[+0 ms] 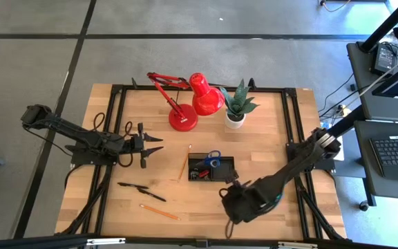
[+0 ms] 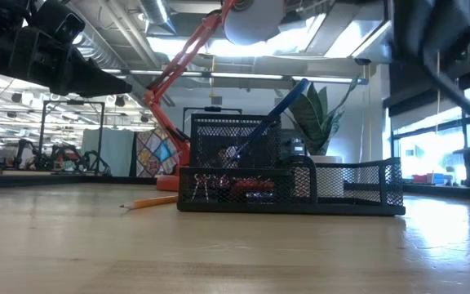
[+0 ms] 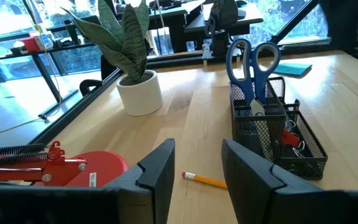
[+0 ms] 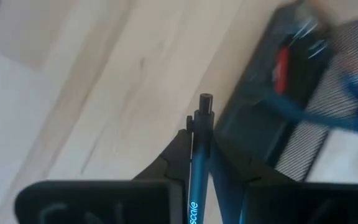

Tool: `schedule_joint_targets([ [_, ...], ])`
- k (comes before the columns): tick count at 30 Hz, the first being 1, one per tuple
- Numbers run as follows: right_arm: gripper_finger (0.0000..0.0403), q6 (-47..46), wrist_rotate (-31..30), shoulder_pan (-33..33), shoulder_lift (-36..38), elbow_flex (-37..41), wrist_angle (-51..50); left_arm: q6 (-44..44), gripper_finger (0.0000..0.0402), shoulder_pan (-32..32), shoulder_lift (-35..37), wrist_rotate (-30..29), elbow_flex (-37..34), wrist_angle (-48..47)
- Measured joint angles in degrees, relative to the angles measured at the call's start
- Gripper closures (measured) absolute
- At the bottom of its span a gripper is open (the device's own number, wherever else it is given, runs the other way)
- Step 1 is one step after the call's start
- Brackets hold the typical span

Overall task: Pick and place office supplies into organizer
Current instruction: Put the right black pen into the black desk organizer

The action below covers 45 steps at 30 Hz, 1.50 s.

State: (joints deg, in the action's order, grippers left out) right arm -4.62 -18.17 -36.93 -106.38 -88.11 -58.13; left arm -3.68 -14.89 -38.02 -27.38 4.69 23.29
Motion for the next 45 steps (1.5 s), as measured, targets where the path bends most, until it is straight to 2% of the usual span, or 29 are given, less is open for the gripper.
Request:
schedule_joint_targets([
  [6,0.0354,2.42,-7.68,-0.74,9.45,2.16,9.47,-0.02,0.0274,0.02,0.00,0.02,0.00,0.00],
  [10,0.0354,9.42,-11.35,-0.74,15.06,5.22,23.08,-0.02,0.0274,0.01,0.00,0.02,0.00,-0.01],
  [14,0.0354,18.99,-11.62,-0.72,19.42,12.23,41.12,-0.02,0.0274,0.00,0.00,0.02,0.00,0.00],
  [19,0.0357,27.07,-15.17,0.22,22.65,24.86,64.39,-0.03,0.0274,0.00,0.00,0.02,0.00,-0.10],
  [24,0.0358,35.95,-15.42,2.90,22.88,37.92,95.52,0.00,0.0274,0.00,0.00,0.02,0.00,-0.24],
  [29,0.0357,37.62,-14.76,5.58,22.90,48.24,114.44,0.01,0.0274,0.00,0.00,0.04,0.00,-0.41],
  [35,0.0355,29.88,-10.37,10.23,22.89,54.45,121.86,-0.02,0.0274,0.00,0.00,0.02,0.00,-0.44],
  [39,0.0355,25.97,-8.16,12.57,22.05,54.77,121.25,-0.04,0.0274,0.00,0.00,-0.04,0.00,-0.45],
  [42,0.0355,25.85,-4.72,13.67,19.84,53.69,120.95,-0.04,0.0274,0.01,0.00,-0.09,0.00,-0.46],
  [45,0.0355,25.85,-4.43,14.68,17.33,52.60,121.04,-0.04,0.0274,0.00,0.00,-0.13,0.00,-0.46],
])
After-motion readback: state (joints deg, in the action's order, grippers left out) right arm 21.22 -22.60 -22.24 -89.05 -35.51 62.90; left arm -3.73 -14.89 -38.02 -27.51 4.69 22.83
